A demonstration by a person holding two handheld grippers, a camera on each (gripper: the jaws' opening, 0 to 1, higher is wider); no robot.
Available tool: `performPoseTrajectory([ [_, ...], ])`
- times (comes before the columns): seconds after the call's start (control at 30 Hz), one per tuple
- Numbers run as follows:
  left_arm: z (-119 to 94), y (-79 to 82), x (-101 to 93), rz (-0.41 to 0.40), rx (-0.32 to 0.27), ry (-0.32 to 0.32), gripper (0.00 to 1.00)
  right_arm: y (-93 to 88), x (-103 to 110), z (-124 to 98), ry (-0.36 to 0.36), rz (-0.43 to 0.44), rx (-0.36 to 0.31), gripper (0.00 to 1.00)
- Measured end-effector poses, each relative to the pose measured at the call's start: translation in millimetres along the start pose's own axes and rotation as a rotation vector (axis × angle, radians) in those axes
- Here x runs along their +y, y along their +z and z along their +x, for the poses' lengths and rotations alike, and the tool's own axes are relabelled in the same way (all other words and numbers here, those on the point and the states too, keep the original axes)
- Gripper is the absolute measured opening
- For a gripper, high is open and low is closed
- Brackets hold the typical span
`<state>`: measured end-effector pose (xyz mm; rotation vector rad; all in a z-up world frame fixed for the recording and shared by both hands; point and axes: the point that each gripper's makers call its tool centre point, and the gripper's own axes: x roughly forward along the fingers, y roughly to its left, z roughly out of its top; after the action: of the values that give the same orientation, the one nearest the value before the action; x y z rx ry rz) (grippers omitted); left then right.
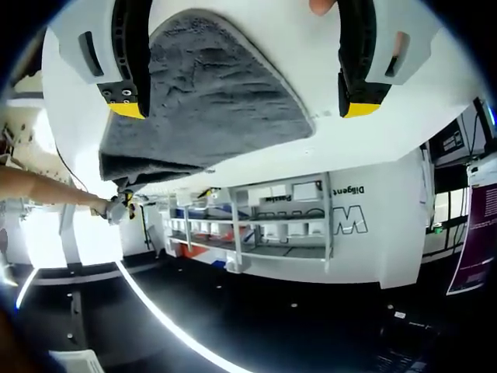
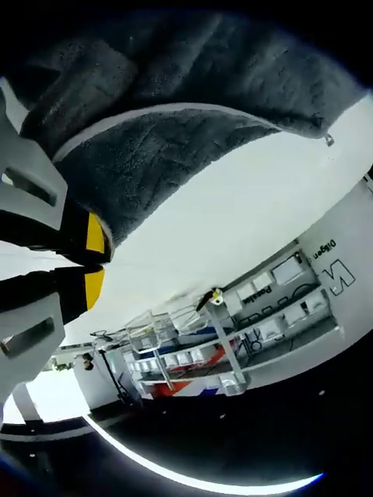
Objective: Open the folded towel by lifting each exposed corner and separating the folded layers until the towel lies flat within the target outline without major curled edges
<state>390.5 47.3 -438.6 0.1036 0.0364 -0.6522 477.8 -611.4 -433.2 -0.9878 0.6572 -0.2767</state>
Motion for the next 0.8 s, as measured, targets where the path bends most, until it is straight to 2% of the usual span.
performPoseTrajectory([
  [0.13,-0.4,-0.6,-0.5,0.001,0.002,0.003,0.99,-8.8,6.9,7.9,0.015,-0.013,0.024,0.02],
  [0.2,-0.9,-0.8,-1.4,0.002,0.003,0.004,0.99,-14.4,15.8,11.7,0.045,-0.001,0.045,0.08],
  [0.37,-1.0,-0.6,-2.3,0.003,0.001,0.003,0.99,-16.5,15.6,6.7,0.039,0.046,0.033,0.21],
  [0.53,-1.0,-1.0,-1.9,0.004,0.004,0.005,0.99,-12.3,4.0,-11.2,0.047,0.089,0.029,0.38],
  [0.67,-1.3,-1.3,-2.2,0.004,0.005,0.006,0.99,-4.2,-10.3,-29.2,0.031,0.114,-0.005,0.53],
  [0.8,-1.4,-1.5,-2.5,0.004,0.006,0.006,0.99,4.5,-18.4,-49.0,0.033,0.136,-0.035,0.60],
])
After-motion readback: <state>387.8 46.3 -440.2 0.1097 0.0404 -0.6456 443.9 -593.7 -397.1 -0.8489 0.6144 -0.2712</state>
